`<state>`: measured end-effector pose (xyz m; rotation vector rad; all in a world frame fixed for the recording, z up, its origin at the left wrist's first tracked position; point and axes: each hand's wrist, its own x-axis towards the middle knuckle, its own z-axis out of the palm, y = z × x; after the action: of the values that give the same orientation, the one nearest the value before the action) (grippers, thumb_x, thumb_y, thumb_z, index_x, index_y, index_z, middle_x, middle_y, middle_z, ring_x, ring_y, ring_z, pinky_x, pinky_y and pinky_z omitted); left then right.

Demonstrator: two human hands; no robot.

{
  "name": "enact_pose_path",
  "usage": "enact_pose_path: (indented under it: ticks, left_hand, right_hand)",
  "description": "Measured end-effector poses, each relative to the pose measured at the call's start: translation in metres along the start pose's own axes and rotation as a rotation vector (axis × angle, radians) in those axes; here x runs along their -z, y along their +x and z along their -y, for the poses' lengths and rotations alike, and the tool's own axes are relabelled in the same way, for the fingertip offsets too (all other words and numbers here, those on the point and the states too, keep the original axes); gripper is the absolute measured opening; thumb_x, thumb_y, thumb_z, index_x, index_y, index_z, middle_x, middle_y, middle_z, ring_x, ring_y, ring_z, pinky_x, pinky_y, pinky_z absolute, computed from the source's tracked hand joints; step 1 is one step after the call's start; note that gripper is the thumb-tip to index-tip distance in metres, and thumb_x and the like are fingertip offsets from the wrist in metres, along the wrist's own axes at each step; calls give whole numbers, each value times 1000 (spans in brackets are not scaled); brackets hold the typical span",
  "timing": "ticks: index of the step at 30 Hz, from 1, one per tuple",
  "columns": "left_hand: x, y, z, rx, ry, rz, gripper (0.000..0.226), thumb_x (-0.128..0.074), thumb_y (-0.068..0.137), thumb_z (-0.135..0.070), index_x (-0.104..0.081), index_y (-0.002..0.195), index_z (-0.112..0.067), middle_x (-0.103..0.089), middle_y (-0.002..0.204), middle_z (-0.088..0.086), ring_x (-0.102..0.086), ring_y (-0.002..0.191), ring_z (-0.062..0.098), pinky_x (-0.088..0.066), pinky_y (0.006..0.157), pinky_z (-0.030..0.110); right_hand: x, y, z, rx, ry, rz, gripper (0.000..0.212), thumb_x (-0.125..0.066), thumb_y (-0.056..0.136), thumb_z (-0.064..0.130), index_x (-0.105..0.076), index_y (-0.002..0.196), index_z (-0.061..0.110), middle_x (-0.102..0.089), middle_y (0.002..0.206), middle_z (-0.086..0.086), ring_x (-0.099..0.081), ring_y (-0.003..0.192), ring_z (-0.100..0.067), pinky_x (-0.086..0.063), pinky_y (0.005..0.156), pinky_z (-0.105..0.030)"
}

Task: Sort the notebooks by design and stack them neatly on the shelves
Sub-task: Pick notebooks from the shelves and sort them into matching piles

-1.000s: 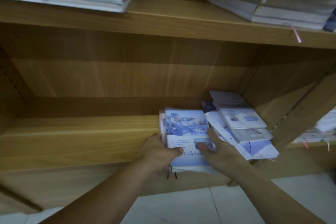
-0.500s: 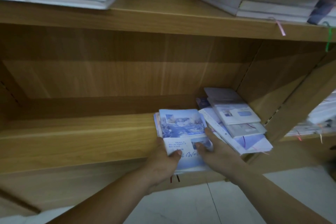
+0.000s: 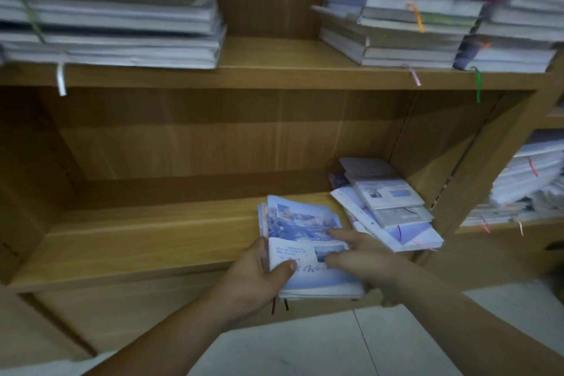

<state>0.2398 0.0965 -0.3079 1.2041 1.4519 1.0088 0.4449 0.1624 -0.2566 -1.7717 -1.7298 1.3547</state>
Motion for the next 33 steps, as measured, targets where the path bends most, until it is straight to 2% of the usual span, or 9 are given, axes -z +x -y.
enact_pose_path:
  ticks: [2,5,9,13,17,22,25,29,33]
  left_hand:
    - [7,-20,-9,-5,-42,8,29,-68,96,-11,-59,124,-14,-77,114,-7,-73,104,9,-57,82,22]
    - [20,-59,-26,-47,-58,18,32,-66,98,-14,-59,128,-19,-76,114,-8,-73,105,11,-55,74,20]
    - [35,-112,-57,-122,-70,3,37,-66,97,-14,-57,133,-22,-77,113,-3,-74,105,18,-59,85,27]
    - [54,-158,-104,-222,-38,16,44,-67,96,-24,-53,137,-31,-77,113,-8,-74,105,14,-59,90,31]
    - [69,-197,-151,-323,33,45,40,-67,96,-27,-57,134,-30,-76,115,-9,-73,106,13,-58,96,41]
    - [72,-225,-221,-470,64,104,39,-65,96,-22,-58,135,-27,-74,120,-9,-71,112,13,-58,95,35]
    - [70,-224,-271,-569,56,119,38,-65,96,-23,-59,133,-29,-75,118,-11,-71,110,11,-58,88,25]
    - [60,-190,-334,-644,41,-3,26,-66,95,-20,-67,121,-20,-79,105,-8,-75,90,6,-56,70,16]
    - [52,-123,-378,-585,62,-87,29,-71,94,-36,-71,116,-16,-79,97,3,-71,70,16,-58,68,36]
  right_hand:
    - [0,-19,7,-12,58,32,63,-75,84,22,-52,138,44,-62,111,12,-67,93,-6,-60,83,-28]
    - [5,-51,19,34,106,48,58,-79,81,19,-57,128,45,-71,98,12,-73,98,-21,-55,97,-50]
    - [10,-104,44,182,171,-34,58,-86,75,15,-65,124,38,-79,94,6,-76,85,-15,-61,86,-35]
    - [21,-162,72,298,180,-64,56,-91,71,26,-68,118,47,-77,100,-6,-77,86,-24,-60,88,-47]
    - [42,-232,102,385,150,-42,54,-86,79,28,-60,124,41,-72,68,13,-69,60,-16,-52,53,-29]
    - [90,-304,144,445,129,-79,56,-89,70,37,-64,120,43,-60,64,-4,-57,59,-25,-47,55,-28]
    - [122,-321,168,549,143,-138,49,-84,78,26,-63,120,37,-66,56,9,-64,51,-12,-47,47,-18]
    - [162,-304,206,632,155,-271,48,-84,80,37,-63,122,45,-76,97,5,-77,80,-18,-62,72,-37]
    - [196,-255,243,586,227,-349,51,-84,81,36,-63,128,36,-60,135,-3,-70,106,-24,-57,96,-45]
